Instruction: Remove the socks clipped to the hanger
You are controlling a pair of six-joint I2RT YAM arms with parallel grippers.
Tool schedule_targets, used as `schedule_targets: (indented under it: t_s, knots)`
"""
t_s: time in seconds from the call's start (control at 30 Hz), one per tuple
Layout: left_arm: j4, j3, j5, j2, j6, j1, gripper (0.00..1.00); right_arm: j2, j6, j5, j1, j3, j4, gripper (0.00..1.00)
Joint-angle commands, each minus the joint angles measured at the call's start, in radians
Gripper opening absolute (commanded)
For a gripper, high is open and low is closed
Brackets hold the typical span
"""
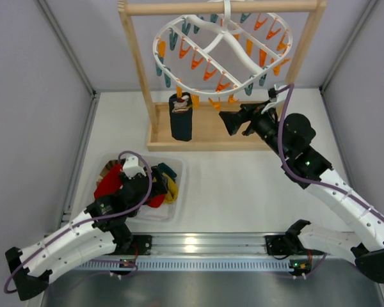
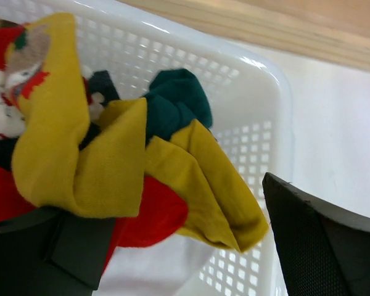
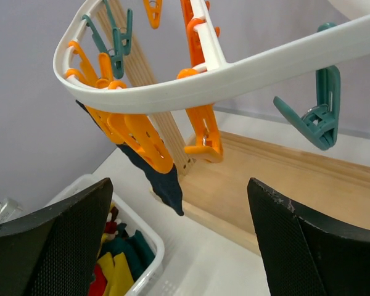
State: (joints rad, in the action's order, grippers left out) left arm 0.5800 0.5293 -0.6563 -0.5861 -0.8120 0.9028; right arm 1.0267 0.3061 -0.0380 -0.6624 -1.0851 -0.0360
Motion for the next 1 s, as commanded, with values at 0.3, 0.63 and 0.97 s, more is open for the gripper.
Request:
schedule_targets:
  t_s: [0.3,0.63,0.97]
  knots:
    - [0.158,0.179,0.282,0.114,0.013,0.005,0.99,-0.096,-0.044,-0.053,0.021,0.019,0.035,0.89]
    - [0.092,0.415,0.232,0.076,0.173,0.005,0.99,-0.106,-0.013,-0.023,0.024,0.020,0.059,0.92]
    - [-0.569,0.402,0.338,-0.300,0.681,-0.068,0.99,-0.243,-0.007,0.012,0.024,0.088,0.136,0.97]
